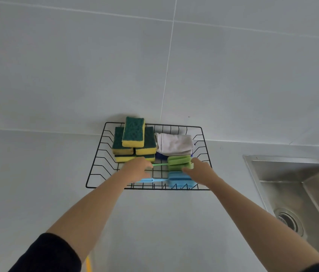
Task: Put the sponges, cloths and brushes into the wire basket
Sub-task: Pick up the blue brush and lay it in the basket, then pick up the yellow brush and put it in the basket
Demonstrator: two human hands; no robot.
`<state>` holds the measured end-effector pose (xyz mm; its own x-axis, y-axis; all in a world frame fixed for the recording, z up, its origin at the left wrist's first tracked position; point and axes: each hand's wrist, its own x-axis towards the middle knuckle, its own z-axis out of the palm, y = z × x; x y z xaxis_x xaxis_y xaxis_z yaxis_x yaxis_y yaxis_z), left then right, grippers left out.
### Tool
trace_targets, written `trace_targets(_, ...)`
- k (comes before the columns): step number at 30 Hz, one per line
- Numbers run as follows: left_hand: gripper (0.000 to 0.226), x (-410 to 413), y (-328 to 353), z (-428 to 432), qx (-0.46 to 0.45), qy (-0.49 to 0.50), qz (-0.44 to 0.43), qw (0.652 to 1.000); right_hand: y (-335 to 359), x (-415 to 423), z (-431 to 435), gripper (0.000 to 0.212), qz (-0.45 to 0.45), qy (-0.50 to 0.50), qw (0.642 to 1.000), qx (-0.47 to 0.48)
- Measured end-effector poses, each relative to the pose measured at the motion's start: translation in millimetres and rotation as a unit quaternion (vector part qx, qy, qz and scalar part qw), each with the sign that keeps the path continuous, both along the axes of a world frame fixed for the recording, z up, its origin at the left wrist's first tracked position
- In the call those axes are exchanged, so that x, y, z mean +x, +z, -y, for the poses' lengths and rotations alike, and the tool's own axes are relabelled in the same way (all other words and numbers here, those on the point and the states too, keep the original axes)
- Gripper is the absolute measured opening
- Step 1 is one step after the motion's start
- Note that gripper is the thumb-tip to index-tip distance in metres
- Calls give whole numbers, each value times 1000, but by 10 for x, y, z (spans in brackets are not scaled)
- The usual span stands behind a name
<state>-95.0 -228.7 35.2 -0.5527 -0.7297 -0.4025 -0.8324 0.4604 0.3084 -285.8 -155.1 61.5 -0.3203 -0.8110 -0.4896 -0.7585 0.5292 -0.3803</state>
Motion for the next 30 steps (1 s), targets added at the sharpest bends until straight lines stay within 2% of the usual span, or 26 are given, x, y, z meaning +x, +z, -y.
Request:
trace_targets(3, 47, 117, 232, -71, -64, -3, -39, 997, 117, 15, -6, 60, -1, -6, 999, -46)
trace_targets(6, 63, 279, 417, -136, -159, -7, -48, 986, 304, 114, -42, 66, 10, 8, 995, -101)
trace_targets(9, 75, 459, 586, -199, -216, -14, -24, 976, 454, 283, -126, 54, -45, 86, 986, -135)
trace_targets(10, 77, 516, 635, -223, -225, -13, -14, 974, 481, 347, -159, 56, -46, 95, 983, -147)
trace_targets(11, 79, 574, 685, -249, -231, -11, -2, 973, 507, 418, -184, 63, -24, 73, 984, -160)
trace_targets(13, 82, 687, 762, -306, -241, -10, 21, 970, 507, 541, -213, 74, -44, 85, 983, -157)
trace_targets(15, 84, 802, 819, -374, -248, -13, 36, 968, 488, 682, -255, 76, -87, 125, 975, -160)
trace_targets(21, 87, 1129, 859, -616, -248, -15, 60, 967, 544, 1131, -525, 82, -106, 181, 961, -179)
trace_targets(30, 91, 1617, 523, -1011, -201, -86, 156, 963, 191, 1764, -954, 83, -72, 257, 955, -129)
